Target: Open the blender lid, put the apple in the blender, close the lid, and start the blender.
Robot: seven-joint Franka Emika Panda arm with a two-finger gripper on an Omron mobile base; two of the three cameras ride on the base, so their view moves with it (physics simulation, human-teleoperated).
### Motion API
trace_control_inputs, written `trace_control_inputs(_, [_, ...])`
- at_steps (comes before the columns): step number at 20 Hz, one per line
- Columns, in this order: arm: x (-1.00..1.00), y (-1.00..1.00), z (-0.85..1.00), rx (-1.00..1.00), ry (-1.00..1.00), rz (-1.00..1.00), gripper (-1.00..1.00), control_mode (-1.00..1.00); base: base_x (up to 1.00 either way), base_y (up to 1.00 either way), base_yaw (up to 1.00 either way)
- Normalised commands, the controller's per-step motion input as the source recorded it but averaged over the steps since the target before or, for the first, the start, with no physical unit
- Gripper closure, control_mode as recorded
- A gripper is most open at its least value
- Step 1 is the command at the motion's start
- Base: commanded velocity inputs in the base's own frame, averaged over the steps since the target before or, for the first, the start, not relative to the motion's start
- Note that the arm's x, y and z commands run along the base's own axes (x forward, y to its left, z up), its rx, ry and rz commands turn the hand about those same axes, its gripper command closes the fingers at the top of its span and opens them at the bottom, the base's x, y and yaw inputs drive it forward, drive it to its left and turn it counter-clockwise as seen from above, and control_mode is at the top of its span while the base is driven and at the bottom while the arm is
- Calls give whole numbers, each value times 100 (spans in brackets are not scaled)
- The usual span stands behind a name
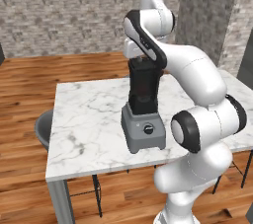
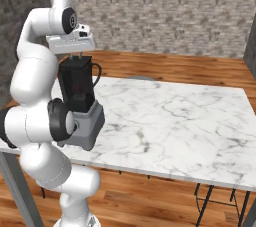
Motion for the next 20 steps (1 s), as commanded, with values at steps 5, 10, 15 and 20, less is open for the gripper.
trace_control_inputs(5, [0,0,-20,4,-1,0,100,-100,0,0,0])
trace_control_inputs(10, [-9,0,-33,3,-9,0,100,-100,0,0,0])
trace_control_inputs(15, [-7,2,-34,0,-12,0,100,-100,0,0,0])
trace_control_inputs(20, [0,20,-42,-2,-1,0,100,-100,0,0,0])
